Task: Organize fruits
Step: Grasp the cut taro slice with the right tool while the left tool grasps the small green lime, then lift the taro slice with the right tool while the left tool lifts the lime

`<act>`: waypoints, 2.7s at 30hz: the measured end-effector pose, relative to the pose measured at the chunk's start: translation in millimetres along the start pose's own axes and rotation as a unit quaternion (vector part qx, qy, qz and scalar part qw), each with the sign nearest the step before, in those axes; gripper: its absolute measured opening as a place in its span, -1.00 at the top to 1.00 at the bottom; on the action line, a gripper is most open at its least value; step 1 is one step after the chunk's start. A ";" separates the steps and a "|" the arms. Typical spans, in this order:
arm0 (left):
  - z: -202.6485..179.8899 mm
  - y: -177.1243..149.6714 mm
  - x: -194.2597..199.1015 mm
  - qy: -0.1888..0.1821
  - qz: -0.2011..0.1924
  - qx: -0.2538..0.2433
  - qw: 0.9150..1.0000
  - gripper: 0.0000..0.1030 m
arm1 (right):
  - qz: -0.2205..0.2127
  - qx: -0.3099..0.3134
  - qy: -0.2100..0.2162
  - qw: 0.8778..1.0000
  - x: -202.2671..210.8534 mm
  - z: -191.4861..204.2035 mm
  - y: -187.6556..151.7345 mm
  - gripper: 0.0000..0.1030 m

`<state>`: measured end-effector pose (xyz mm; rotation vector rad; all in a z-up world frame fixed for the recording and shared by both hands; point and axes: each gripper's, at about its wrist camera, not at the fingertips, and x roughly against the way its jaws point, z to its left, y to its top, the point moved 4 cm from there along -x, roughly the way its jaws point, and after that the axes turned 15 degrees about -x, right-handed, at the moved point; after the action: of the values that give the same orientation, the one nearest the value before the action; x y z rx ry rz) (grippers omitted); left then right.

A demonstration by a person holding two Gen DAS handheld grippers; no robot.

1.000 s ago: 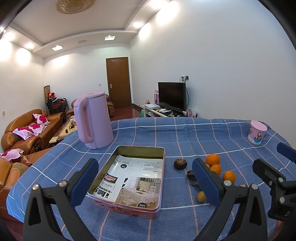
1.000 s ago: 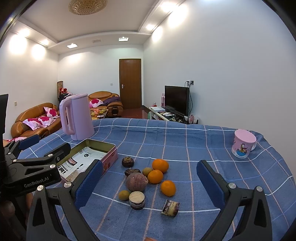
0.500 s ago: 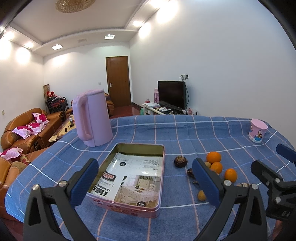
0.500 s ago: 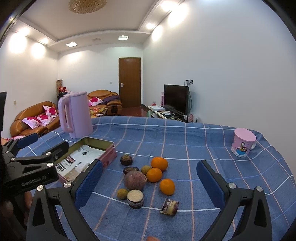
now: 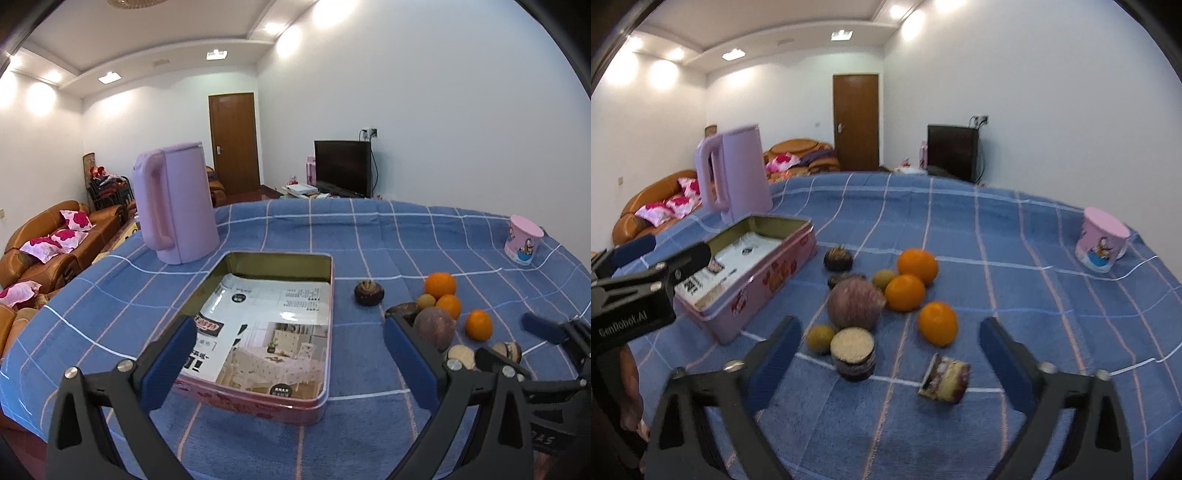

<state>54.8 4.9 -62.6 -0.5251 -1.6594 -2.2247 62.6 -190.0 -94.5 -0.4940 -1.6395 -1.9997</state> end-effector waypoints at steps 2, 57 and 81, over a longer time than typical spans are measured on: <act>-2.0 -2.4 -4.0 -0.003 0.005 -0.001 1.000 -1.00 | 0.021 0.006 0.009 1.000 -8.9 4.3 -5.3 -0.36; -111.8 -9.5 -62.6 -0.192 0.132 -0.082 0.969 0.17 | 0.015 -0.059 -0.002 0.998 -21.0 -39.6 16.5 0.29; -87.9 4.2 -34.0 -0.166 0.039 -0.034 0.985 0.47 | -0.004 -0.055 0.030 0.998 -12.0 -35.5 16.9 0.29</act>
<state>77.8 -79.6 -97.8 -1.0072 -1.6827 -2.2374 83.6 -225.4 -95.3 -0.4639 -1.5040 -2.0997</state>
